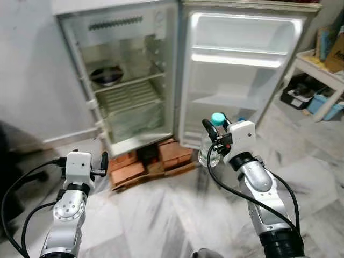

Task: Restocking fridge

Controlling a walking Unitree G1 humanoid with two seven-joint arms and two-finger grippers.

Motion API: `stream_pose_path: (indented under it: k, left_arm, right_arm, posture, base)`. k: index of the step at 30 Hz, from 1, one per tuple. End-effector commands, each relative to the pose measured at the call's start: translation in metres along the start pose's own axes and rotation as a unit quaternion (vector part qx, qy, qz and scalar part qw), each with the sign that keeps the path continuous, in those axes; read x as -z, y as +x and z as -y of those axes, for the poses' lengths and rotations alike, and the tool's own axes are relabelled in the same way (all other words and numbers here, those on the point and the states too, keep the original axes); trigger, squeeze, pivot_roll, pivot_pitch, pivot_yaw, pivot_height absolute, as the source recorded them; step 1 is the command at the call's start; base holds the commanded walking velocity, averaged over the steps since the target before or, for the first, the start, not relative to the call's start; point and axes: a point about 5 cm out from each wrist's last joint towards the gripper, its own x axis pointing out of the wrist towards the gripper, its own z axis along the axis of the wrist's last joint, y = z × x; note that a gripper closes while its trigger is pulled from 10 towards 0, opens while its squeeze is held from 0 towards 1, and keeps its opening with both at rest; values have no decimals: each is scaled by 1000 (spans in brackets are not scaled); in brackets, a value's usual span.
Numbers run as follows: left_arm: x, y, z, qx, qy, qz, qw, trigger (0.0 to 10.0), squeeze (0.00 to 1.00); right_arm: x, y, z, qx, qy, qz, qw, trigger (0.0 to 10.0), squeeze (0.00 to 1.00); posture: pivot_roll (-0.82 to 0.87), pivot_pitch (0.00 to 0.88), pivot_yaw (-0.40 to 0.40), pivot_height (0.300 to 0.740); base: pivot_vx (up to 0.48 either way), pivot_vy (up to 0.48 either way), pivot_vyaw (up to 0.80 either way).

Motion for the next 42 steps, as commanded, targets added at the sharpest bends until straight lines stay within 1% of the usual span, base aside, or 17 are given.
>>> stream_pose_path:
  k: [1, 4, 6, 9, 17, 20, 21, 23, 32, 34, 42]
  left_arm:
    - [-3, 2, 6, 6, 1, 6, 1000, 10000, 0]
    - [-2, 2, 7, 8, 0, 4, 1000, 10000, 0]
    - [-2, 2, 8, 8, 0, 3, 1000, 10000, 0]
    - [-1, 2, 9, 9, 1, 3, 1000, 10000, 0]
    - [-1, 2, 10, 9, 3, 1, 1000, 10000, 0]
    - [-1, 2, 10, 8, 1, 0, 1000, 10000, 0]
    - [-1, 1, 10, 5, -3, 1, 1000, 10000, 0]
    - [-1, 1, 10, 4, -7, 3, 1000, 10000, 0]
    - [1, -1, 10, 5, -14, -2, 1000, 10000, 0]
    - [2, -2, 10, 8, -15, -3, 1000, 10000, 0]
    - [0, -1, 10, 11, -17, 1, 1000, 10000, 0]
  right_arm:
    - [-6, -1, 10, 14, -7, 14, 1000, 10000, 0]
    - [-5, -1, 8, 8, -2, 11, 1000, 10000, 0]
    - [-5, -1, 6, -6, -3, 9, 1000, 10000, 0]
    - [-8, -2, 0, -32, -10, 21, 999, 10000, 0]
    - [-7, -1, -1, -29, -5, 18, 999, 10000, 0]
    - [-6, 0, -1, -31, -2, 16, 999, 10000, 0]
    - [-7, -1, -3, -45, -8, 19, 999, 10000, 0]
    - [-7, -1, -5, -54, -12, 21, 998, 10000, 0]
    - [-6, -1, -4, -50, -4, 18, 999, 10000, 0]
    - [-4, -1, -3, -44, 4, 15, 999, 10000, 0]
    - [-3, -2, -4, -53, 6, 13, 999, 10000, 0]
  posture:
    - [21, 0, -20, 740]
    - [20, 0, -20, 740]
    - [20, 0, -20, 740]
    - [20, 0, -20, 740]
    - [21, 0, -21, 740]
    - [21, 0, -21, 740]
    - [21, 0, -21, 740]
    - [20, 0, -23, 740]
    - [22, 0, -23, 740]
    - [22, 0, -23, 740]
    - [21, 0, -20, 740]
  base:
    - [379, -289, 0]
    - [363, -311, 0]
    - [352, -319, 0]
    - [341, -334, 260]
    - [332, -343, 774]
    - [310, -312, 0]
    - [0, 0, 763]
    - [0, 0, 775]
    - [0, 0, 769]
    - [0, 0, 0]
    - [30, 0, 0]
